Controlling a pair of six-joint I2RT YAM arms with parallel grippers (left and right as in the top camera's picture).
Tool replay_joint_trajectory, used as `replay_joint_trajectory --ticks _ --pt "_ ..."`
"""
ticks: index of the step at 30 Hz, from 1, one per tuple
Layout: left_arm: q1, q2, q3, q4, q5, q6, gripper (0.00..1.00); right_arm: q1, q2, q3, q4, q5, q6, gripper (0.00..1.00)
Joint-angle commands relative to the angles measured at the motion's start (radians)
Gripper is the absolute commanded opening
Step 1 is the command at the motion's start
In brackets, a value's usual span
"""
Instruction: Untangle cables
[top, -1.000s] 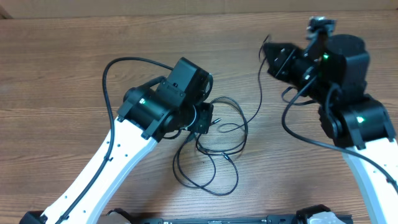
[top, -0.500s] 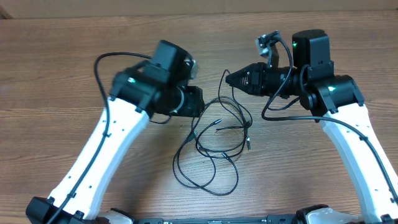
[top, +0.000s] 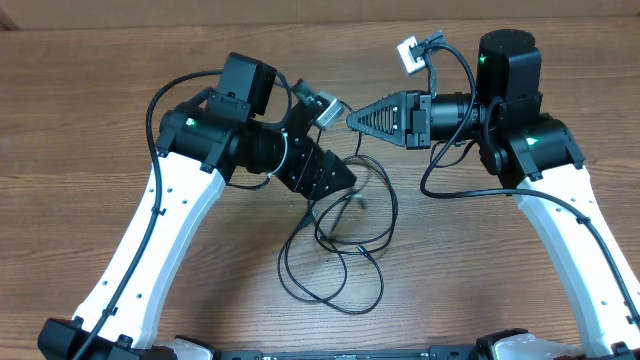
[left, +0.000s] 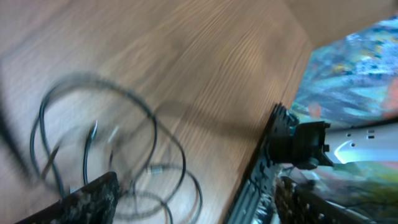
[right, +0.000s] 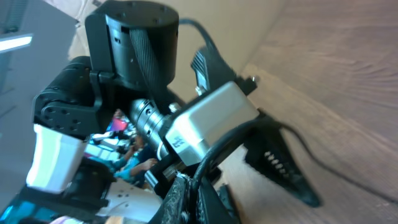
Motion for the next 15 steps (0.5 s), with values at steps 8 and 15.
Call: replay_joint_trajectory --ticks 8,15 --pt "-0.005 0.001 -0.002 0.136 0.054 0.009 0.75 -0.001 -0.003 0.025 0.008 -0.065 0.03 0.04" --pt "-0.006 0.001 -0.002 0.079 0.04 0.014 0.65 -0.003 -0.003 0.025 0.02 -0.063 0.029 0.04"
